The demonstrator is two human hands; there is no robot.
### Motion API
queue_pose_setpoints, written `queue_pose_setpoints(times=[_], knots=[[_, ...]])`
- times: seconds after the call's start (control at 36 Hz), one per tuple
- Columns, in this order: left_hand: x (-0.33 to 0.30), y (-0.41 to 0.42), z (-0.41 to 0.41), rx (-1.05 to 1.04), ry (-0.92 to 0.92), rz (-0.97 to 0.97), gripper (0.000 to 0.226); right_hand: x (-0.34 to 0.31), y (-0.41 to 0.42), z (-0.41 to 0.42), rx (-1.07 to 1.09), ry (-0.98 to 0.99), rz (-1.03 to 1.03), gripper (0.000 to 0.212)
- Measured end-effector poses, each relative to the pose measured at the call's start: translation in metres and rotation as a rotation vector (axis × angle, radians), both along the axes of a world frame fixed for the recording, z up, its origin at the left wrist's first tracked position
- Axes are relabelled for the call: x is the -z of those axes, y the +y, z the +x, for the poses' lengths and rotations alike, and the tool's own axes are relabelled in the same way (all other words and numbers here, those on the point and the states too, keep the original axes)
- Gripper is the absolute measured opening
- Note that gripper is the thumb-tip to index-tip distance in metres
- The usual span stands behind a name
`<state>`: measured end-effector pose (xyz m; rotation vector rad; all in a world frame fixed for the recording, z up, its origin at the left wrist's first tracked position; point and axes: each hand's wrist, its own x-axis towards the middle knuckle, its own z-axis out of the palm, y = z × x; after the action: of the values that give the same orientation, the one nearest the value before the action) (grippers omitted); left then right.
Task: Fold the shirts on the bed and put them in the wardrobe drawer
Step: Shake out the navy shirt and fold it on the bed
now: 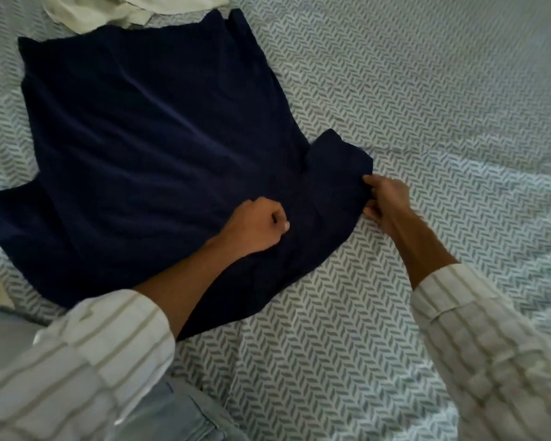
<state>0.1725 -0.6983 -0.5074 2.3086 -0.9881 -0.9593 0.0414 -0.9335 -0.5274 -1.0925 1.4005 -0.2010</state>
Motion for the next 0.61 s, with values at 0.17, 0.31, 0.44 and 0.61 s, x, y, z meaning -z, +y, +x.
queue_pose_setpoints(times=[0.17, 0.31, 0.44, 0.61], knots=[[-0.001, -0.086, 0.035, -0.040, -0.172, -0.145, 0.020, 0.003, -0.002, -0.006, 0.011, -0.095, 0.027, 0.014], [0.010, -0.144, 0.055, -0.062, -0.110, 0.001, 0.042, 0.007, -0.008, -0.012, -0.023, -0.155, -0.015, 0.024], [0.021, -0.172, 0.065, -0.090, -0.036, 0.033, 0.019, 0.016, -0.012, -0.021, 0.023, -0.250, 0.006, 0.016], [0.024, -0.194, 0.061, -0.111, 0.075, -0.120, 0.007, 0.027, -0.011, -0.021, 0.140, -0.231, -0.095, 0.014]])
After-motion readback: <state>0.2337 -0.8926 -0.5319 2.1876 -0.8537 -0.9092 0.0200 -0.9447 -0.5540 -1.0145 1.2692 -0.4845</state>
